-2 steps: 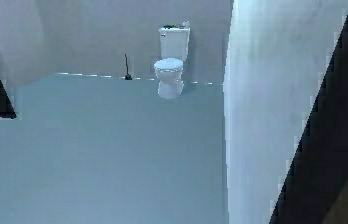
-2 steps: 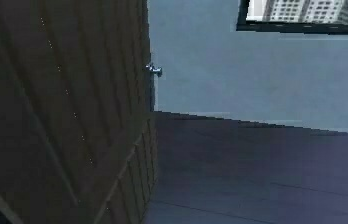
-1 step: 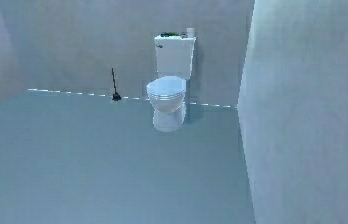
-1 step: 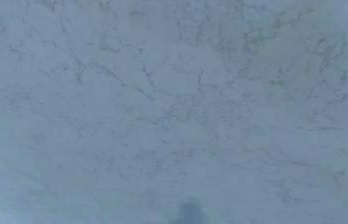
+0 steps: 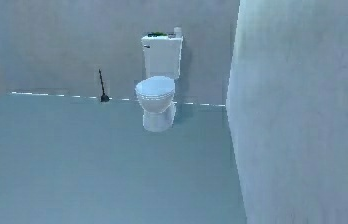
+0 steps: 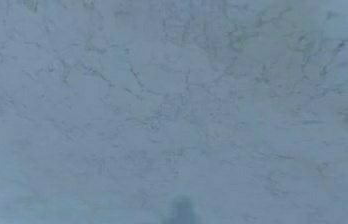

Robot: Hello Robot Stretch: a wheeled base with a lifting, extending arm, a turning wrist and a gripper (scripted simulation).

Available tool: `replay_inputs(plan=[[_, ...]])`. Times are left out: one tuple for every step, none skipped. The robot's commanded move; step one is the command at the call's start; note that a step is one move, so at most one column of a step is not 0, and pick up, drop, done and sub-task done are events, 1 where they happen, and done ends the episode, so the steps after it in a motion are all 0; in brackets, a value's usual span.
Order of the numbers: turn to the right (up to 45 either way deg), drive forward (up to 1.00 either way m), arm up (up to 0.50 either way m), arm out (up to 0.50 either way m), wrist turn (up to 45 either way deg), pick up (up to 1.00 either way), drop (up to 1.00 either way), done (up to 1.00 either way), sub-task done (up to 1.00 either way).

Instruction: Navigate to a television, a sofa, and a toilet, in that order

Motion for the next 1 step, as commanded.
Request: replay_inputs(plan=[[0.0, 1.00, 0.00, 0.00, 0.0, 0.00, 0.00, 0.00, 0.00]])
